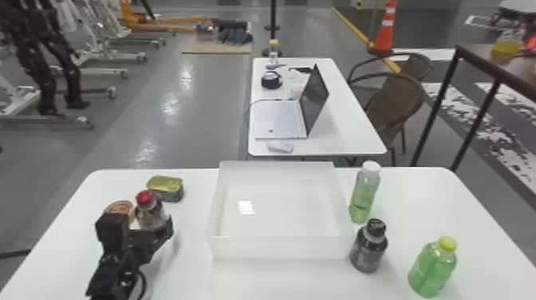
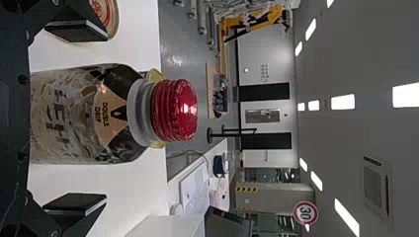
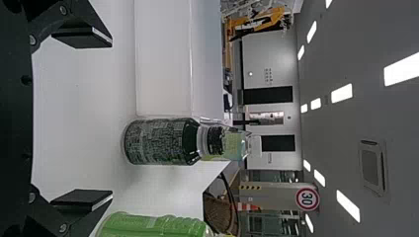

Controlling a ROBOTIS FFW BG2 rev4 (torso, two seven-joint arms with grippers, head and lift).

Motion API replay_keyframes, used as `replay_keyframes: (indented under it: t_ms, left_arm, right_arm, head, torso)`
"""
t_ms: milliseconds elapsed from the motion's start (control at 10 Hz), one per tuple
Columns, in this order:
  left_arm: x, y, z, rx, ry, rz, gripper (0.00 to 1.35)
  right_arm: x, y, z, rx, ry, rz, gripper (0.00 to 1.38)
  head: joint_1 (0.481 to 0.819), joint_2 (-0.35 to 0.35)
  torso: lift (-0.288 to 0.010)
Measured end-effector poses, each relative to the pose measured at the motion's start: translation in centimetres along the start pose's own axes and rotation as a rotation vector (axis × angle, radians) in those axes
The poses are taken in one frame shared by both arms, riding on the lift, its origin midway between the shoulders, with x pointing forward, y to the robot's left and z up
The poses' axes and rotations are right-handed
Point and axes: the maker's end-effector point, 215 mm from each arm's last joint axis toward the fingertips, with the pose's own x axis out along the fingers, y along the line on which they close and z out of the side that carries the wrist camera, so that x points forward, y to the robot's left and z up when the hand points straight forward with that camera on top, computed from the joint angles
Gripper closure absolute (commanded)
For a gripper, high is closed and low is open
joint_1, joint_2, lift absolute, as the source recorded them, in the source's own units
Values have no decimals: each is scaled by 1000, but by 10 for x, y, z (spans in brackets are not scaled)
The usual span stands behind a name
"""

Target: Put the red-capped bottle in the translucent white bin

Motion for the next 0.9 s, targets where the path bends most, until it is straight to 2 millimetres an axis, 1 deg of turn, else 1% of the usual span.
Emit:
replay_keyframes:
  t_ms: [100, 200, 500, 700, 800, 900]
  left_arm:
    - [-1, 4, -3, 0, 8, 12, 417]
    - [-2, 6, -7, 0, 18, 16, 683]
    - [-4, 7, -16, -3, 40, 18, 760]
    - [-4, 4, -12, 3, 24, 10, 766]
    - [-7, -1, -3, 14, -3, 0, 800]
    - [-11, -3, 15, 40, -35, 9, 800]
  right_arm:
    - [0, 0, -1, 2, 1, 0, 203]
    - [0, 1, 0, 3, 1, 1, 203]
    - [1, 2, 0, 4, 0, 2, 203]
    - [1, 2, -1, 5, 1, 3, 203]
    - [1, 2, -1, 5, 1, 3, 203]
    - [1, 2, 0, 5, 0, 3, 203]
  head:
    - [549, 0]
    - [549, 0]
    - [549, 0]
    - [549, 0]
    - [549, 0]
    - [549, 0]
  torso:
    - [-100]
    - [-100]
    - [-100]
    - [-100]
    - [-100]
    - [-100]
